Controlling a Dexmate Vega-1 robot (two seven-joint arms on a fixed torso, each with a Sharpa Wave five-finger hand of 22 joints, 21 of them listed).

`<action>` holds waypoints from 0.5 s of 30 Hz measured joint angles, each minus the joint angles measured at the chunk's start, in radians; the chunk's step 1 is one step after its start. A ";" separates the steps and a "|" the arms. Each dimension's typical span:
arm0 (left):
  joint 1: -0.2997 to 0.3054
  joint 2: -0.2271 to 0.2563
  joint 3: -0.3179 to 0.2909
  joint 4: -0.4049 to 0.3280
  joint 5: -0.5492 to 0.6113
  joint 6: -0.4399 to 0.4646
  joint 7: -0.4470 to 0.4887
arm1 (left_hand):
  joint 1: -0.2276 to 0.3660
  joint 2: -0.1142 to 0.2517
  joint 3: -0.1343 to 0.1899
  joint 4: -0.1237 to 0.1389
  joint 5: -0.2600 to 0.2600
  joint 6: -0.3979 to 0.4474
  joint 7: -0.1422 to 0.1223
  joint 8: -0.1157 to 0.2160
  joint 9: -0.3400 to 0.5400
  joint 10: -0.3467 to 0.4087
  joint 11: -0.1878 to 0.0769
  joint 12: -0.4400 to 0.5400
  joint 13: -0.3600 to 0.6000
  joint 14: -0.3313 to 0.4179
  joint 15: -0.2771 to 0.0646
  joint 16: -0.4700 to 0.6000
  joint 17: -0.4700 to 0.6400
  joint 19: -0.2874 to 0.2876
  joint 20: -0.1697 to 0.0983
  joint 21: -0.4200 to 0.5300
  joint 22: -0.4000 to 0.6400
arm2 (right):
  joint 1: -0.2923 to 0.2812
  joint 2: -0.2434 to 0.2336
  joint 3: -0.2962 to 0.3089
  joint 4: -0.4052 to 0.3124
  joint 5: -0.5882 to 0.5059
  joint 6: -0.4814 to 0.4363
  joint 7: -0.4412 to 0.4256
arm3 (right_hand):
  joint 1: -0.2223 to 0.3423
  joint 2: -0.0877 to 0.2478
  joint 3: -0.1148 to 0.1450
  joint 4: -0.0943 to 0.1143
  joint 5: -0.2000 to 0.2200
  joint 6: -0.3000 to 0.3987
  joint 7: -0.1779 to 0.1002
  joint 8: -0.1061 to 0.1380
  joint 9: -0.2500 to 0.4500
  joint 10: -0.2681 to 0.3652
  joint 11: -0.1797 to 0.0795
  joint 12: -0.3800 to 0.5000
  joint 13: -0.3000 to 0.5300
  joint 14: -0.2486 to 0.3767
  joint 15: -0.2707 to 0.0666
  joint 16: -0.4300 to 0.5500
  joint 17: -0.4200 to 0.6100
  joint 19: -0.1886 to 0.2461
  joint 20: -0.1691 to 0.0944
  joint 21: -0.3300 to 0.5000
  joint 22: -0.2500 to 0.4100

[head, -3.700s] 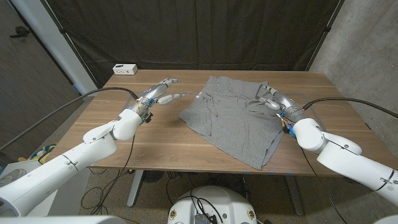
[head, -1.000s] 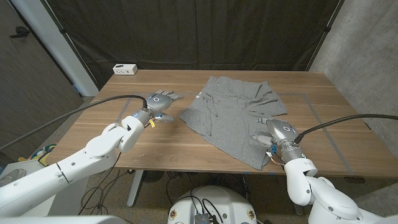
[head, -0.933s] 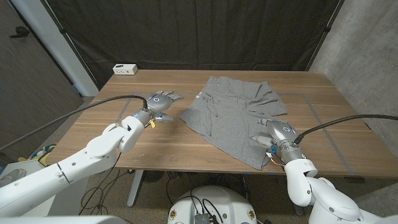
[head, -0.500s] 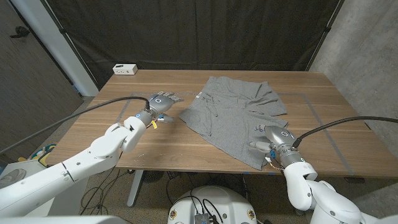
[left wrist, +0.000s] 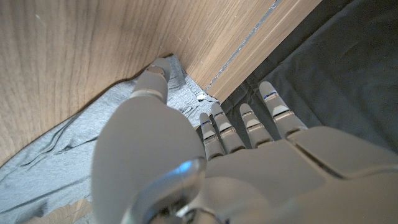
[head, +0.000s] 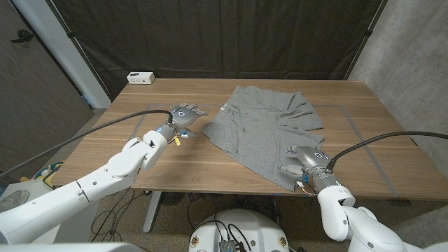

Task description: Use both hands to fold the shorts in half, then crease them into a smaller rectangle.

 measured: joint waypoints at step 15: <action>-0.062 -0.041 0.044 0.074 0.028 -0.045 0.006 | 0.047 0.044 -0.011 0.011 0.017 0.051 0.002 0.008 0.005 0.051 -0.004 0.004 0.000 0.025 0.004 0.000 0.003 0.018 -0.007 0.006 0.000 | 0.036 0.008 -0.070 -0.015 -0.005 -0.066 0.022 | 0.037 0.006 0.000 -0.016 0.010 -0.004 -0.004 -0.012 0.000 -0.009 -0.009 0.000 0.008 -0.001 -0.001 0.015 0.023 -0.007 -0.007 0.000 0.000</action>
